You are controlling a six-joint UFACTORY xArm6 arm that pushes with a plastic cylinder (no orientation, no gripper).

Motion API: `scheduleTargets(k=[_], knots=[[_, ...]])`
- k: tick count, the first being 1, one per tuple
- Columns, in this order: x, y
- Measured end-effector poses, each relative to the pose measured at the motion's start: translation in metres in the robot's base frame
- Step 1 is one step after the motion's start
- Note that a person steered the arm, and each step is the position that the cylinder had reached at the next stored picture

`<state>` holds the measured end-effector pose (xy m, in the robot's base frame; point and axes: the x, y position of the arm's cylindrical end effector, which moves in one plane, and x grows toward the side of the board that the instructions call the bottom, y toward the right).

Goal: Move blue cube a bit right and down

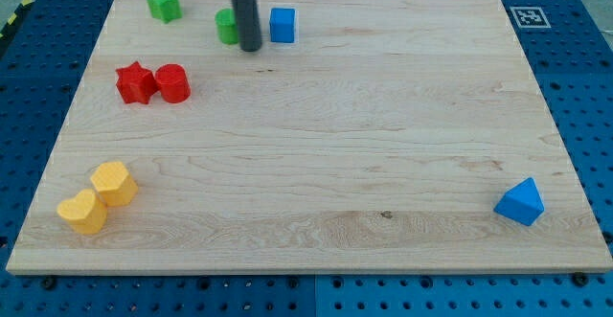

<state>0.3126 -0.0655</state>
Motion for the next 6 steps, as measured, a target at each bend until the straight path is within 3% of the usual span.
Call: scheduleTargets(k=[1,5,6], knots=[[-0.012,0.01],[-0.047,-0.073],[-0.051,-0.05]])
